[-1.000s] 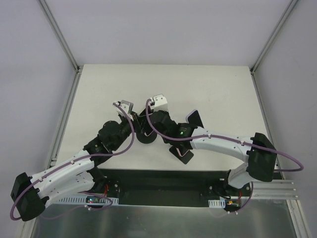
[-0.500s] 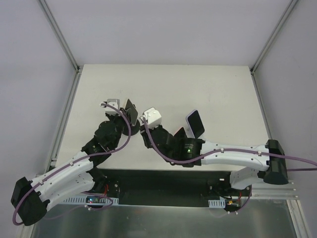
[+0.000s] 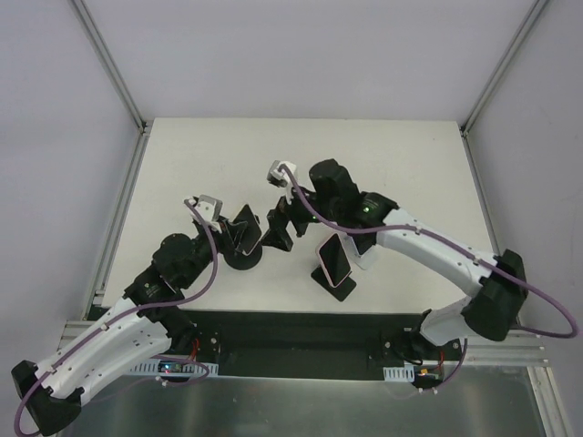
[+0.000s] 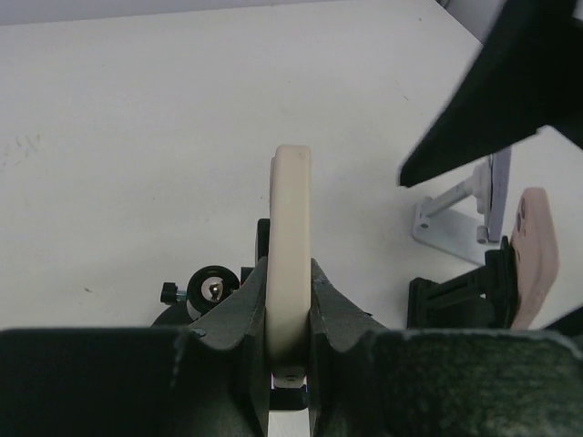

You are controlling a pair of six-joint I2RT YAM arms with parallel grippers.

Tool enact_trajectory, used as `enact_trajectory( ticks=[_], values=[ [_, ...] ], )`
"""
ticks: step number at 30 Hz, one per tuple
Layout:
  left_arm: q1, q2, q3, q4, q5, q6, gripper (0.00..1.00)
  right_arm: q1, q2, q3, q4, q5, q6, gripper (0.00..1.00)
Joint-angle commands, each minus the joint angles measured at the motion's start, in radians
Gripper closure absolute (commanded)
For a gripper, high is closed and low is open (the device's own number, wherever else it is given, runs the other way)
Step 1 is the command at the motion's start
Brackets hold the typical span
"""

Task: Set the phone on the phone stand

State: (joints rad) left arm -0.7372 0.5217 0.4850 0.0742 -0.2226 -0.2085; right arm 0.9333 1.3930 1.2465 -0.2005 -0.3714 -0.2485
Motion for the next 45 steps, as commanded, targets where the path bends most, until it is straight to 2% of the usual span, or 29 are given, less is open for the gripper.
enact_trajectory(
  ticks=[1,2,6,13,16,19,20,23,27,31,32,33,34,35,36,37,38,39,40,41,43,44,45],
  values=[
    [0.004,-0.011,0.069,-0.007,0.202,0.049,1.00,-0.051,0.153,0.117,-0.086,-0.401,-0.162,0.03],
    [0.004,-0.006,0.072,-0.010,0.259,0.067,1.00,-0.057,0.172,0.122,-0.083,-0.409,-0.176,0.04],
    [0.004,0.017,0.081,-0.008,0.334,0.087,1.00,-0.065,0.262,0.194,-0.115,-0.429,-0.244,0.08],
    [0.005,0.043,0.070,0.024,0.370,0.116,1.00,-0.074,0.340,0.217,-0.096,-0.486,-0.261,0.22],
    [0.005,0.044,0.056,0.045,0.390,0.118,1.00,-0.086,0.347,0.212,-0.094,-0.521,-0.261,0.39],
    [0.005,0.037,0.035,0.076,0.397,0.123,1.00,-0.094,0.348,0.194,-0.066,-0.537,-0.235,0.65],
    [0.007,0.035,0.032,0.081,0.387,0.123,1.00,-0.096,0.350,0.200,-0.071,-0.538,-0.227,0.99],
    [0.007,0.031,0.014,0.085,0.362,0.132,1.00,-0.100,0.337,0.183,-0.032,-0.526,-0.169,0.99],
    [0.007,0.035,-0.022,0.111,0.353,0.116,1.00,-0.102,0.267,0.073,0.090,-0.353,0.020,1.00],
    [0.007,0.049,-0.045,0.154,0.370,0.081,1.00,-0.105,0.216,0.027,0.113,-0.210,0.087,1.00],
    [0.006,0.049,-0.046,0.162,0.373,0.064,1.00,-0.105,0.210,0.022,0.096,-0.202,0.075,0.80],
    [0.007,0.049,-0.048,0.167,0.374,0.055,1.00,-0.100,0.199,0.016,0.087,-0.207,0.066,0.53],
    [0.007,0.047,-0.046,0.171,0.352,0.044,1.00,-0.096,0.167,-0.001,0.081,-0.205,0.063,0.36],
    [0.007,0.046,-0.045,0.167,0.324,0.011,1.00,-0.088,0.146,-0.015,0.078,-0.199,0.058,0.09],
    [0.007,0.040,-0.043,0.164,0.301,-0.005,1.00,-0.068,0.124,-0.030,0.087,-0.186,0.054,0.01],
    [0.007,0.037,-0.042,0.162,0.266,-0.020,1.00,-0.057,0.082,-0.063,0.096,-0.144,0.058,0.04],
    [0.007,0.032,-0.042,0.148,0.253,-0.049,0.96,-0.044,0.061,-0.077,0.125,-0.123,0.066,0.04],
    [0.007,0.025,-0.034,0.133,0.229,-0.084,0.76,0.002,0.031,-0.109,0.163,-0.059,0.105,0.04],
    [0.007,0.020,-0.031,0.124,0.212,-0.101,0.61,0.018,0.003,-0.128,0.221,0.034,0.123,0.04],
    [0.007,0.015,-0.026,0.098,0.180,-0.138,0.42,0.033,-0.011,-0.172,0.257,0.060,0.133,0.04],
    [0.007,-0.003,-0.011,0.075,0.164,-0.170,0.29,0.084,-0.041,-0.203,0.320,0.191,0.137,0.04],
    [0.009,-0.009,-0.002,0.061,0.161,-0.178,0.25,0.099,-0.045,-0.208,0.328,0.216,0.132,0.04],
    [0.007,-0.021,0.022,0.021,0.163,-0.180,0.17,0.119,-0.043,-0.203,0.328,0.235,0.130,0.04]
  ],
)
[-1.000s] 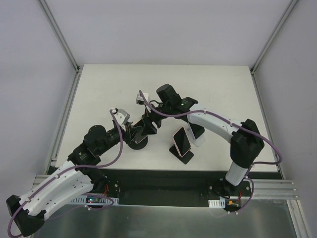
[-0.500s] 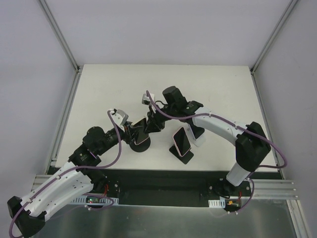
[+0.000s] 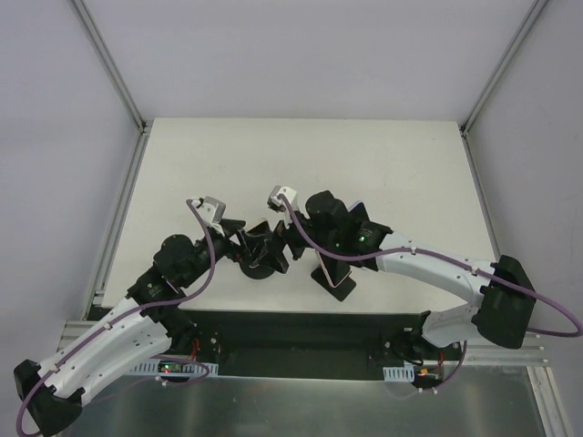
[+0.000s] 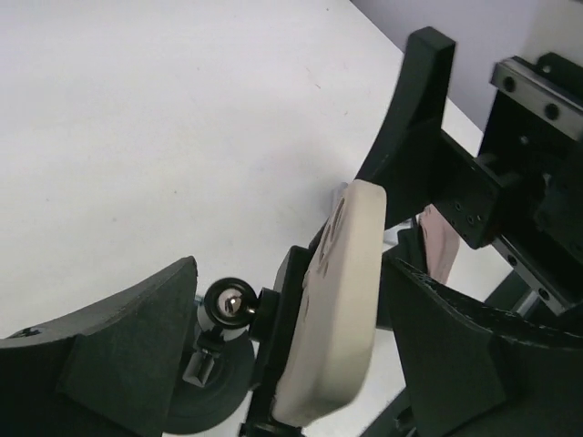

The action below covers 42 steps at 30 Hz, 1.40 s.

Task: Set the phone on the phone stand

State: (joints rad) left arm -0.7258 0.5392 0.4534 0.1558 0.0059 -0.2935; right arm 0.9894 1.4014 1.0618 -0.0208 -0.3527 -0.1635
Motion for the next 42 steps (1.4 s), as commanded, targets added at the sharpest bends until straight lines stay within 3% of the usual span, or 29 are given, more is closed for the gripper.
enact_trajectory(
  ticks=[1,3,9,13,18,21,42],
  values=[
    [-0.004,-0.047,0.068,-0.082,-0.063,-0.095,0.13,0.074,-0.048,-0.011,0.141,0.281,0.054,0.04],
    [-0.004,-0.076,0.112,-0.151,-0.087,-0.098,0.07,0.104,-0.033,0.021,0.128,0.320,0.064,0.04],
    [-0.004,-0.171,0.188,-0.280,-0.217,-0.088,0.05,0.202,0.002,0.089,0.042,0.676,0.131,0.04],
    [-0.004,-0.208,0.223,-0.347,-0.263,-0.093,0.05,0.229,-0.013,0.107,0.025,0.744,0.160,0.04],
    [-0.004,-0.229,0.235,-0.375,-0.300,-0.079,0.05,0.272,-0.002,0.141,-0.036,0.856,0.346,0.04],
    [-0.004,-0.229,0.240,-0.386,-0.296,-0.070,0.05,0.302,0.028,0.181,-0.080,0.918,0.367,0.04],
    [-0.004,-0.249,0.242,-0.421,-0.293,-0.053,0.05,0.357,0.140,0.299,-0.119,0.981,0.326,0.04]
  ],
)
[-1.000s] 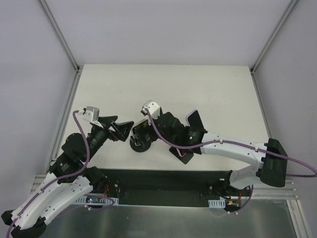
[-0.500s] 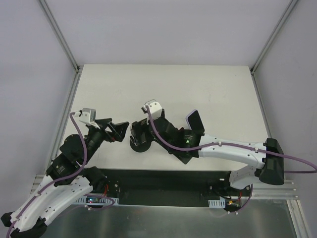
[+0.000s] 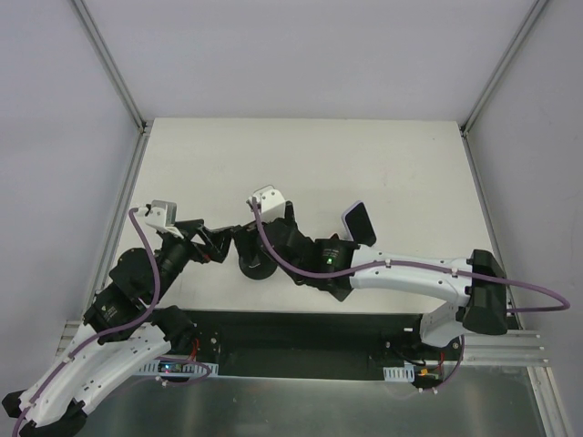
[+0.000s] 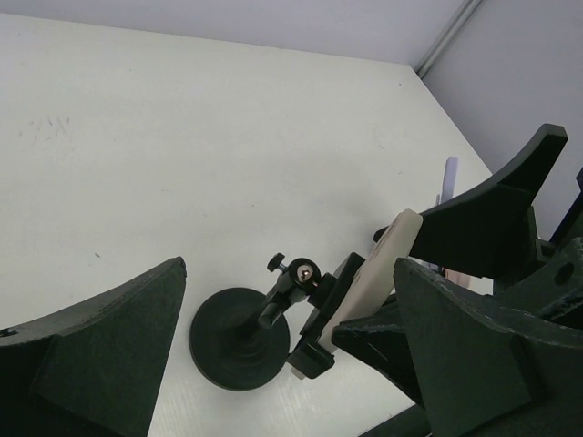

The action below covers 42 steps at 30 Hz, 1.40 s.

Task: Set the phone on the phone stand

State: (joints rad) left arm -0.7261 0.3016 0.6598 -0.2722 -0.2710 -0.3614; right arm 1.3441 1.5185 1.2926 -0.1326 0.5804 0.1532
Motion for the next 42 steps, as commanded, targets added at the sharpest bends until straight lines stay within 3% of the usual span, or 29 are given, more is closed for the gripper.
enact_trajectory(
  ticks=[1,5,8,12,14,21,26,28,32,35,42],
  values=[
    [-0.004,-0.018,0.037,0.005,-0.025,0.016,0.05,0.003,0.031,0.080,-0.019,0.067,0.020,0.04],
    [-0.004,-0.022,0.043,0.002,-0.033,0.016,0.05,0.001,0.091,0.140,-0.064,0.116,0.029,0.02],
    [-0.004,-0.024,0.050,-0.004,-0.036,0.025,0.06,0.001,0.104,0.151,-0.053,0.118,-0.004,0.24],
    [-0.004,-0.033,0.052,-0.013,-0.051,0.033,0.06,-0.023,0.095,0.160,0.034,0.124,-0.128,0.87],
    [-0.004,-0.035,0.052,-0.016,-0.056,0.035,0.06,-0.078,0.085,0.165,0.088,0.079,-0.245,0.99],
    [-0.004,-0.030,0.070,-0.028,-0.059,0.053,0.06,-0.344,-0.014,0.182,0.267,-0.138,-0.467,0.99],
    [-0.004,-0.041,0.083,-0.035,-0.066,0.067,0.06,-0.581,-0.098,0.171,0.272,-0.264,-0.582,0.99],
    [-0.004,-0.042,0.086,-0.035,-0.065,0.075,0.06,-0.705,-0.125,0.160,0.240,-0.348,-0.618,1.00],
    [-0.004,-0.032,0.089,-0.033,-0.047,0.079,0.06,-0.945,-0.213,0.128,0.063,-0.780,-0.670,1.00],
    [-0.004,-0.007,0.100,-0.025,-0.033,0.093,0.06,-1.075,-0.241,0.128,-0.077,-0.972,-0.731,1.00],
    [-0.004,0.050,0.110,0.014,0.012,0.111,0.06,-1.232,-0.345,-0.010,-0.102,-1.105,-0.747,0.99]
  ],
)
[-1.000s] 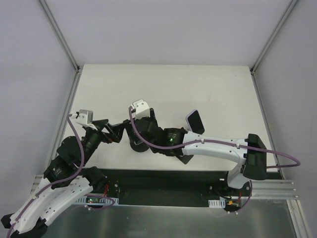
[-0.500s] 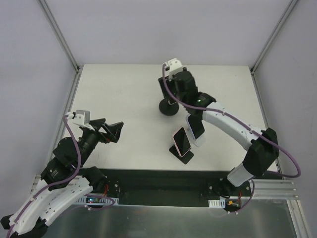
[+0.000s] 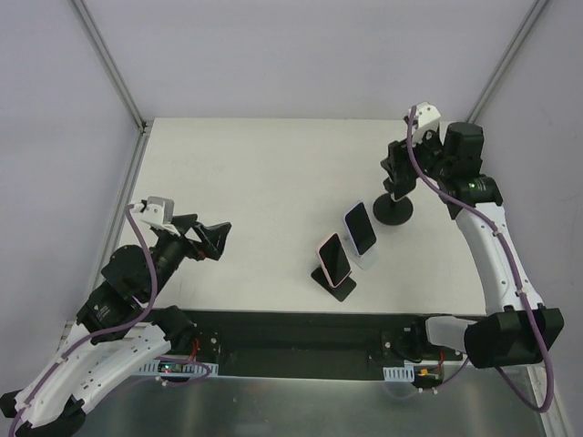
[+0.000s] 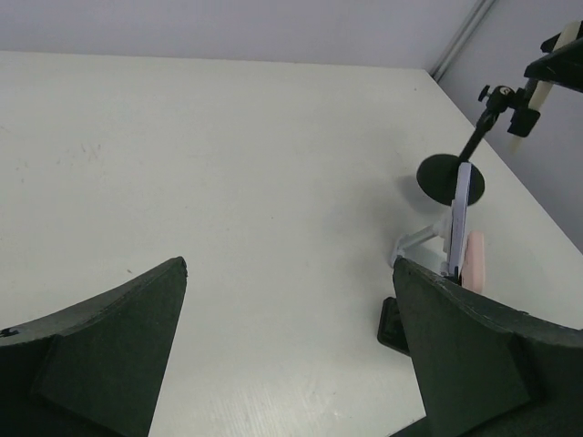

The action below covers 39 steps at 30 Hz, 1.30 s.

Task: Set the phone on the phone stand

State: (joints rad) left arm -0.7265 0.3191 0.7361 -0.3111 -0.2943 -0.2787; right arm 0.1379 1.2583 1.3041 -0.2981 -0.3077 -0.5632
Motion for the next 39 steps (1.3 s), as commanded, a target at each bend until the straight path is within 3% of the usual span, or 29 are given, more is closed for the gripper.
enact_trajectory(
  ticks=[1,13,27,28,29,30,31,34,39],
  values=[
    [-0.004,0.037,0.031,0.056,0.046,0.027,0.06,-0.041,-0.100,-0.047,0.066,-0.229,-0.026,0.99],
    [-0.004,0.017,0.022,0.069,0.067,0.004,0.07,-0.064,-0.165,-0.221,0.244,-0.183,-0.020,1.00],
    [-0.004,0.035,0.023,0.069,0.098,-0.010,0.07,-0.087,-0.189,-0.295,0.214,-0.191,-0.089,0.99],
    [-0.004,0.035,0.023,0.069,0.103,-0.011,0.06,-0.087,-0.189,-0.295,0.209,-0.176,-0.090,0.96],
    [-0.004,0.035,0.023,0.069,0.103,-0.011,0.06,-0.087,-0.191,-0.293,0.208,-0.169,-0.089,0.85],
    [-0.004,0.037,0.022,0.069,0.104,-0.011,0.06,-0.087,-0.198,-0.292,0.205,-0.163,-0.077,0.63],
    [-0.004,0.035,0.023,0.067,0.107,-0.013,0.06,-0.087,-0.203,-0.289,0.206,-0.142,-0.060,0.31],
    [-0.004,0.035,0.031,0.069,0.110,-0.016,0.05,-0.087,-0.238,-0.258,0.194,-0.104,0.022,0.01],
    [-0.004,0.074,0.077,0.067,0.136,-0.016,0.04,-0.087,-0.313,-0.107,0.075,-0.002,0.209,0.03]
  ],
)
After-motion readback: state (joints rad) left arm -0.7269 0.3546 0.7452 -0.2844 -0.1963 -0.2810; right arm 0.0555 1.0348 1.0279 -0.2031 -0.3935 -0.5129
